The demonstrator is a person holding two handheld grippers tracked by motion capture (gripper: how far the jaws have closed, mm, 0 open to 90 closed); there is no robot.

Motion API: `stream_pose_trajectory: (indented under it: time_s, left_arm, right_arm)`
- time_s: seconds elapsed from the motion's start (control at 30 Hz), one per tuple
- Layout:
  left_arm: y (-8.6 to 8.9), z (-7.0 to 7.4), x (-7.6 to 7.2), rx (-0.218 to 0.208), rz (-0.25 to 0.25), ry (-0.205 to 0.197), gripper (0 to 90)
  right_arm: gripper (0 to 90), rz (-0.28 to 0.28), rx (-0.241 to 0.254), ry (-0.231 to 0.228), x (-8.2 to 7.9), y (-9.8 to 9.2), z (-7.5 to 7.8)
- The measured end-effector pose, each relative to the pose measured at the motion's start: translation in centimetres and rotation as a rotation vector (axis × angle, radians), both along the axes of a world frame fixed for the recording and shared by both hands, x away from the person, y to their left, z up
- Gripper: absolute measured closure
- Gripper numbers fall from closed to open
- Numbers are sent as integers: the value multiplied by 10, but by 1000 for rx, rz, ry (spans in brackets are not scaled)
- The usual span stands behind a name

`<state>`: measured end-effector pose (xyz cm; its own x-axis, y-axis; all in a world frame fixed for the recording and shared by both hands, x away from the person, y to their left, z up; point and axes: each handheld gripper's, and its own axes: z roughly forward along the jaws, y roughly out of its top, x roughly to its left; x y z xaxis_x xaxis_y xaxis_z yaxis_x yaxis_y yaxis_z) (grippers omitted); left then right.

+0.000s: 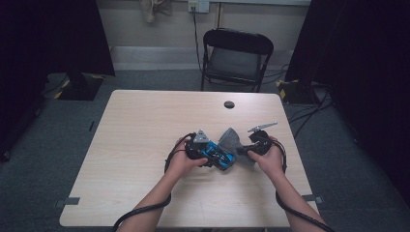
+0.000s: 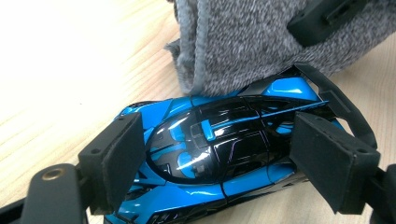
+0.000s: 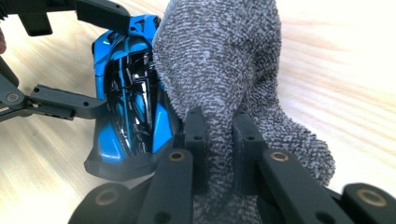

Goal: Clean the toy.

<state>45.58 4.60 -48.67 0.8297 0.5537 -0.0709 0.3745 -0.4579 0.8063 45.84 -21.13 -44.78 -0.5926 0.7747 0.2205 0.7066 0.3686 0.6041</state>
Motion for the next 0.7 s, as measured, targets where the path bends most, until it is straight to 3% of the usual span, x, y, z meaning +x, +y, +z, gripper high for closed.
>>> stream_pose_trajectory:
  time_s: [0.3,0.57,0.7]
  left_arm:
    - [0,0,0,-2,0,1,178]
    - [0,0,0,-2,0,-1,179]
    - [1,-1,-1,-12,-1,-5,179]
  right_arm:
    - [799,-60,30,-60,15,-7,14]
    - [798,-65,20,-97,36,14,15]
    - [797,-64,29,-91,43,28,9]
